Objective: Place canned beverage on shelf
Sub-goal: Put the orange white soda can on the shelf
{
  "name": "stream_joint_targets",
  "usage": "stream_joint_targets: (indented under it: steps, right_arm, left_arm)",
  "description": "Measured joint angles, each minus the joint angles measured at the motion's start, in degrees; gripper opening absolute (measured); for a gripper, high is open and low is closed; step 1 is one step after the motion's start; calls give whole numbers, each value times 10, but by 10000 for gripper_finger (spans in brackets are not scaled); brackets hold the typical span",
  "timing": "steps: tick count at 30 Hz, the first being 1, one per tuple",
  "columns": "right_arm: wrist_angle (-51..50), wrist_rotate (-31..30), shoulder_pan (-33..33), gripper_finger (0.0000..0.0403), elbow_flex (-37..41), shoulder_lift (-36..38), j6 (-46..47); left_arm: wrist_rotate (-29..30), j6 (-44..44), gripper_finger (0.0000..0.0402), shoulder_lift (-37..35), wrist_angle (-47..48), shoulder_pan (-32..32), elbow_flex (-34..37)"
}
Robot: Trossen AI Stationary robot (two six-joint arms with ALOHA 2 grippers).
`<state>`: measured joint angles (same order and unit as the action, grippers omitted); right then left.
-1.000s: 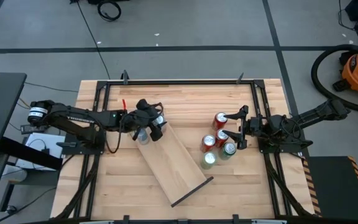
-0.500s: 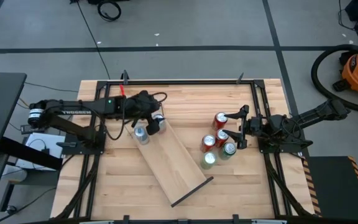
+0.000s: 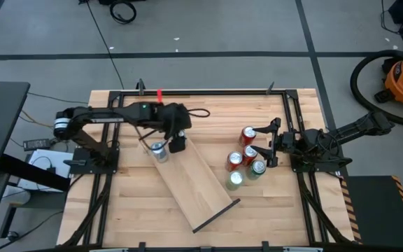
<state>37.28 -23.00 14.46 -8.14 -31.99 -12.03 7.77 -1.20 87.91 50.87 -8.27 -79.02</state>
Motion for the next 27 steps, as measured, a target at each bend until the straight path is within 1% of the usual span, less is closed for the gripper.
stream_joint_targets:
  steps: [3,6,12,23,27]
  right_arm:
    - [0,0,0,318,0,0,-1]
    - [0,0,0,318,0,0,-2]
    - [-1,0,0,318,0,0,-1]
    - [0,1,0,318,0,0,-1]
    - [0,1,0,318,0,0,0]
  left_arm:
    - [-29,-4,314,25,27,-14,-25]
    - [-29,-27,314,34,31,-23,-28]
    - [-31,-26,314,38,43,-29,-28]
    - [-32,12,314,38,73,-28,-28]
    - [-50,33,314,38,79,-28,-28]
